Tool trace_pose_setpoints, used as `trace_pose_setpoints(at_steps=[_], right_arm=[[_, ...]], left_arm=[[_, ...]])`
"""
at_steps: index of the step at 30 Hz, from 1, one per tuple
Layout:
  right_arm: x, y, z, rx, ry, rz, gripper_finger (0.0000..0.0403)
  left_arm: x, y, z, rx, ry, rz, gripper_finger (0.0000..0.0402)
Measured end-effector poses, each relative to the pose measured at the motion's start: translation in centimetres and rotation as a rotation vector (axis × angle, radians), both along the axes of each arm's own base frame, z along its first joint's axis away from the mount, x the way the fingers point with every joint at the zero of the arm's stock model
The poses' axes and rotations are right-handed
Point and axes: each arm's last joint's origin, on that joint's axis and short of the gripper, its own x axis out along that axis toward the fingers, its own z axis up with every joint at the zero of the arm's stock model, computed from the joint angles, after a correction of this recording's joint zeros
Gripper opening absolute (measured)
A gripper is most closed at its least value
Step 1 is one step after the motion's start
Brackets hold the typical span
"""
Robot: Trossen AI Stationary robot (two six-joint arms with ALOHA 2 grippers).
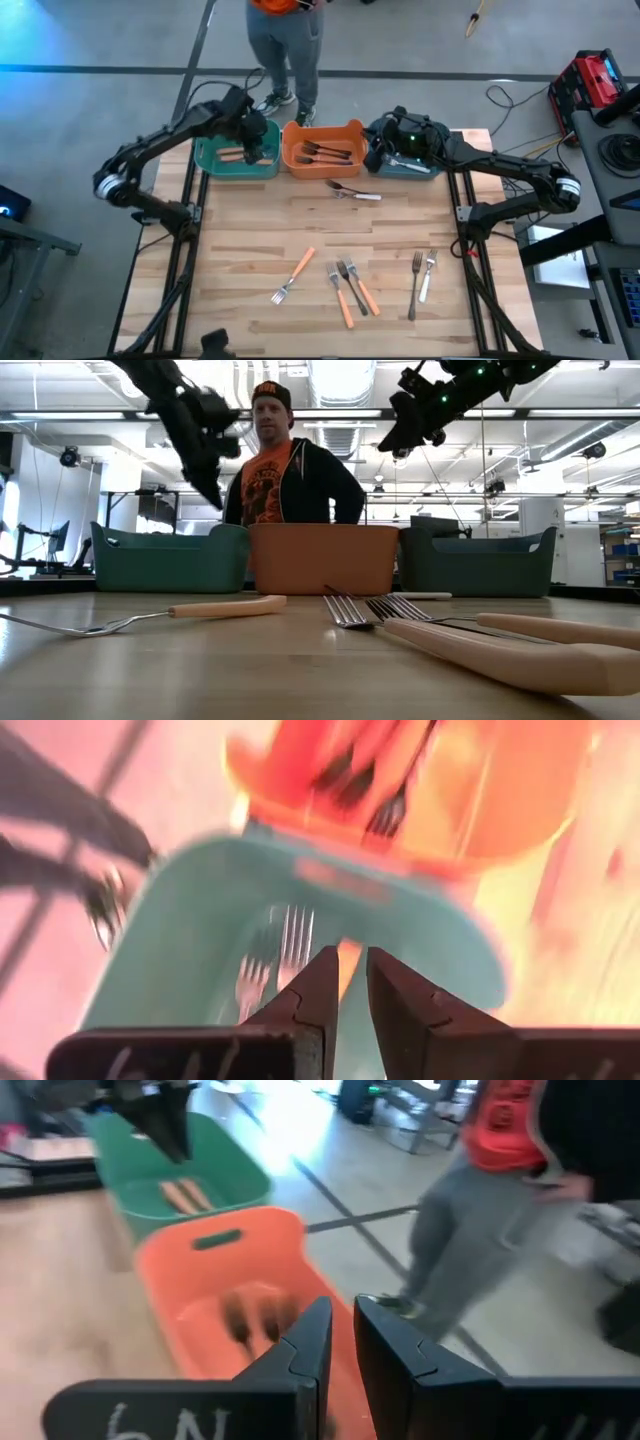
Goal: Sort silverware by color (type)
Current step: Put the white fork into the blue bin
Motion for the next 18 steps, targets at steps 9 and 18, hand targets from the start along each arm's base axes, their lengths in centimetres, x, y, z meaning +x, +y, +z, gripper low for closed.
trace_pose_setpoints(at_steps=[9, 18], right_arm=[[1.1, 2.5, 0.1, 0.205, -0.109, 0.123, 0.0038], [1.9, 4.5, 1.5, 0.318, -0.187, 0.208, 0.0038]], left_arm=[[0.6, -7.4, 0.9, 0.248, -0.409, -0.155, 0.0038], [-0.6, -11.4, 1.1, 0.443, -0.756, -0.269, 0.0038]])
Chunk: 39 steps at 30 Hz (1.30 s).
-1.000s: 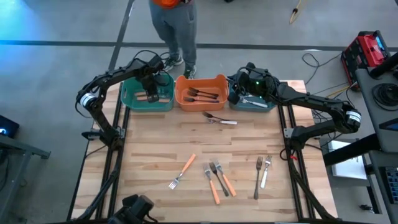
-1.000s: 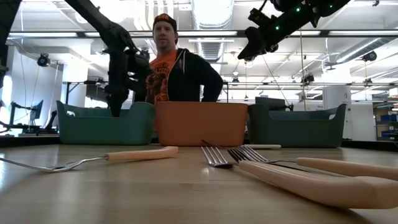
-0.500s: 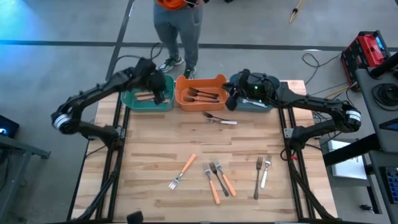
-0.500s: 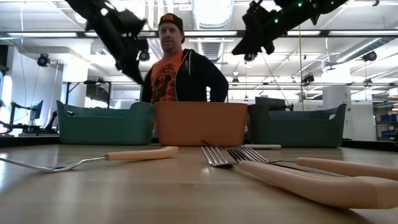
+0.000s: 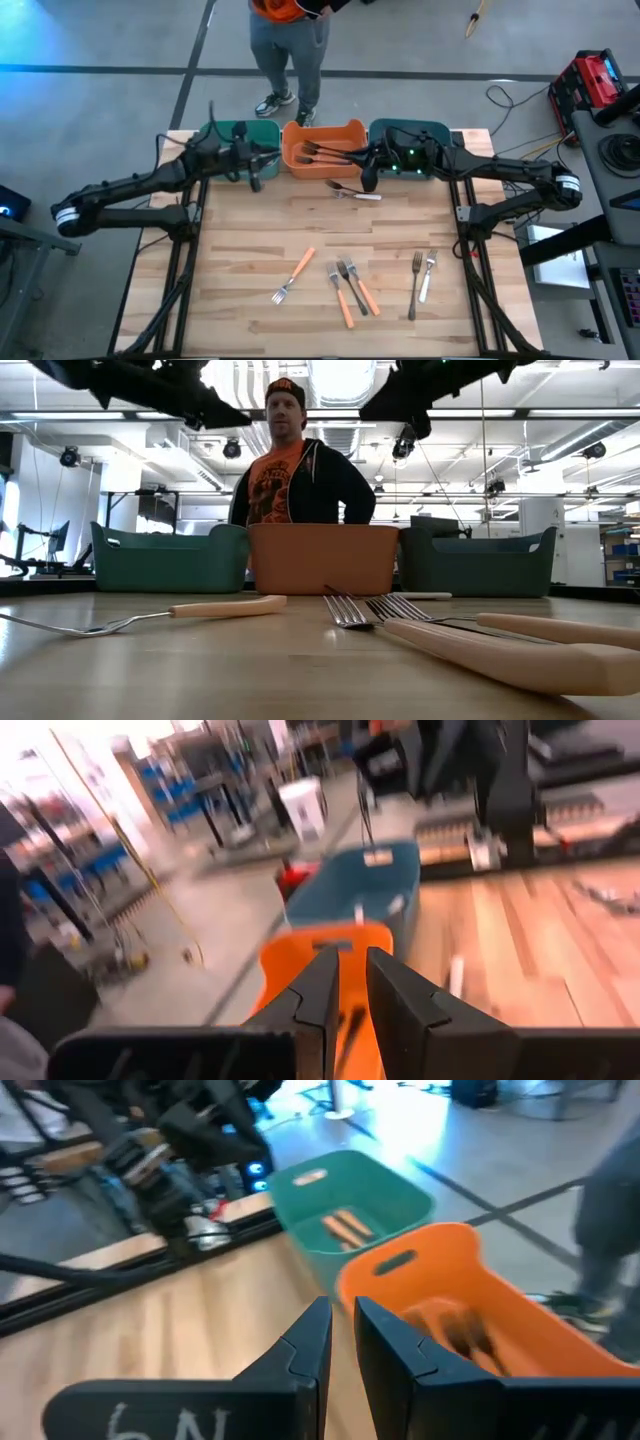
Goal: Sort silverware by color (type)
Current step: Put the white fork into the blue bin
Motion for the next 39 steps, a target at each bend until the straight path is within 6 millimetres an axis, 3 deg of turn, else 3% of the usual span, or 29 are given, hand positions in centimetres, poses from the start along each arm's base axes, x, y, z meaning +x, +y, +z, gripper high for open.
trace_pose_setpoints(at_steps=[8, 12, 16, 25, 33, 39], right_arm=[[-0.1, 0.9, 0.2, 0.036, 0.145, 0.027, 0.0038], [0.3, 1.1, -0.7, 0.059, 0.28, 0.037, 0.0038], [0.8, 1.1, -2.2, 0.003, 0.454, 0.096, 0.0038], [2.4, 0.7, -5.8, -0.12, 0.663, 0.225, 0.0038], [4.5, 0.3, -10.5, -0.119, 0.858, 0.16, 0.0038], [5.1, 0.0, -12.7, -0.14, 0.951, 0.15, 0.0038]], left_arm=[[-0.7, -0.4, 0.4, 0.015, -0.144, 0.002, 0.0038], [-0.6, -0.3, 0.3, -0.019, -0.145, 0.004, 0.0038], [-0.6, -0.3, -0.1, -0.04, -0.141, 0.006, 0.0038], [-0.5, -0.2, -1.3, -0.086, -0.116, 0.01, 0.0038], [-0.4, -0.2, -1.4, -0.087, -0.113, 0.01, 0.0038], [-0.4, -0.2, -1.4, -0.085, -0.113, 0.01, 0.0038]])
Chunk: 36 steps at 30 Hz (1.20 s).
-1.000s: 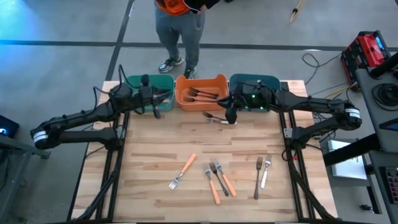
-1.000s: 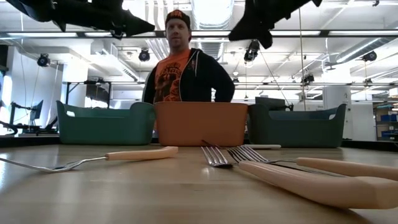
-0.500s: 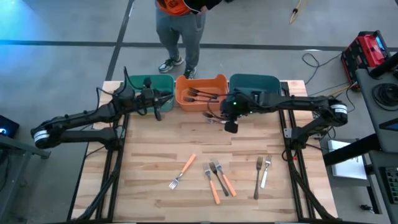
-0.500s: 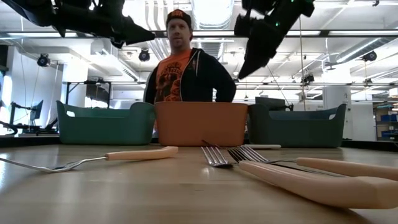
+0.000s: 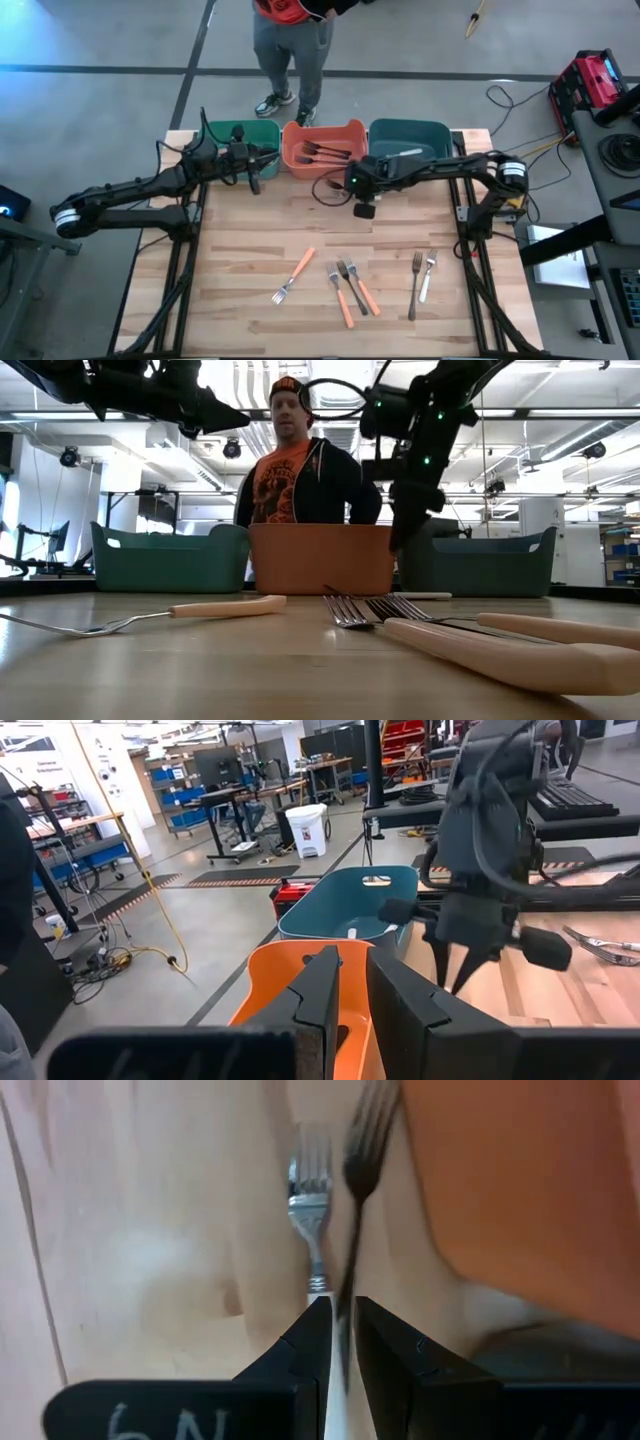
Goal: Sort silverware by color (type)
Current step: Put the white fork into the blue bin
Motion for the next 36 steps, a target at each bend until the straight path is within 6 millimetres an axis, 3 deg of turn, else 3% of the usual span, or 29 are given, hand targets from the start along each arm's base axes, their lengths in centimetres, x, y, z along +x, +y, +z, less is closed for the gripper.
trace_pose_setpoints(at_steps=[17, 28, 36], right_arm=[[1.8, 0.5, -3.0, 0.027, 0.016, 0.06, 0.0043], [2.2, 0.4, -3.4, 0.018, -0.003, 0.048, 0.0131], [2.2, 0.3, -3.3, 0.015, -0.012, 0.044, 0.015]], left_arm=[[0.0, 0.0, 0.0, 0.0, 0.004, -0.001, 0.0038], [0.0, 0.0, -0.1, -0.003, 0.01, 0.0, 0.0038], [0.0, 0.0, -0.1, -0.003, 0.01, 0.0, 0.0038]])
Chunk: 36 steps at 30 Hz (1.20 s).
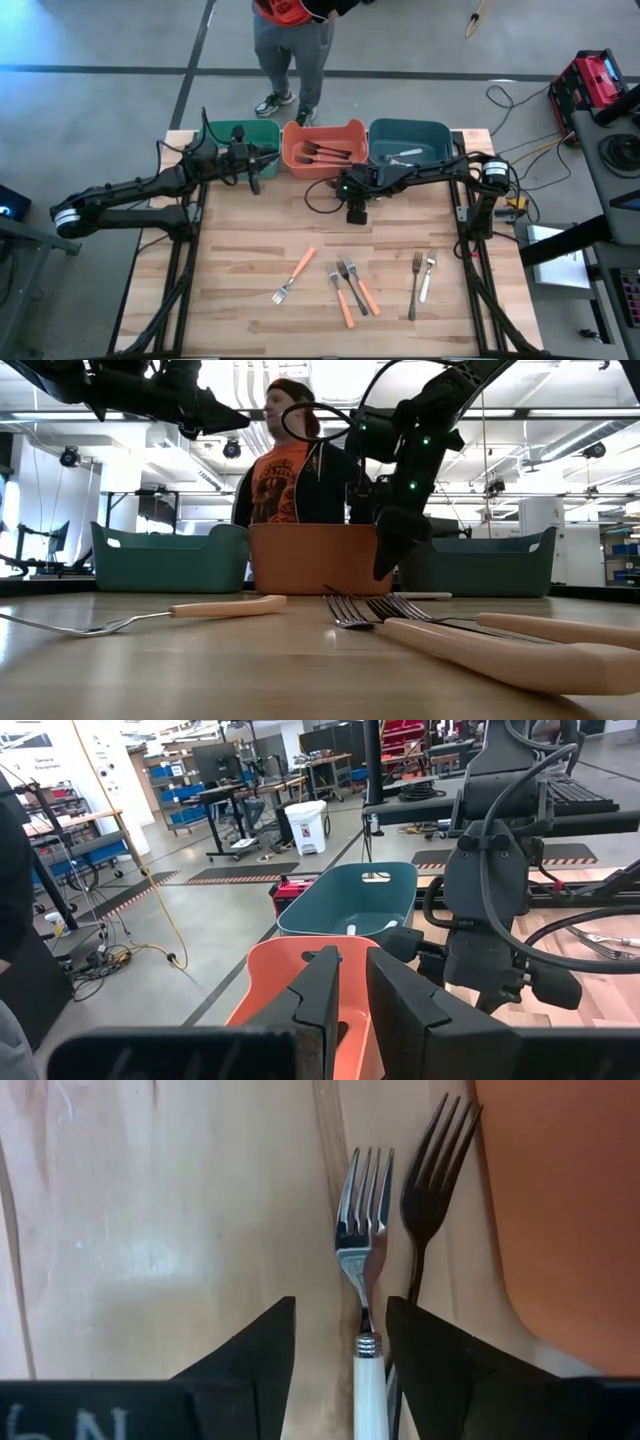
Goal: Sort silverware by color (type)
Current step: Put the white fork into the blue bin
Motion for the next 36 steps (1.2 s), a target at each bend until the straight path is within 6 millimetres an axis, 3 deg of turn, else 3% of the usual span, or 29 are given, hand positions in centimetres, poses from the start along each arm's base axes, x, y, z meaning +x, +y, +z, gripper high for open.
trace_pose_setpoints(at_steps=[12, 19, 36], right_arm=[[0.4, -0.1, -0.1, -0.006, -0.033, 0.0, 0.0146], [0.6, -0.2, -2.4, -0.024, 0.042, -0.029, 0.0145], [0.3, -0.2, -2.7, -0.025, 0.079, -0.077, 0.014]], left_arm=[[0.0, 0.0, 0.0, 0.0, -0.001, 0.0, 0.0038], [0.0, 0.0, 0.0, 0.0, -0.001, -0.001, 0.0038], [0.0, 0.0, 0.0, 0.0, 0.0, -0.001, 0.0038]])
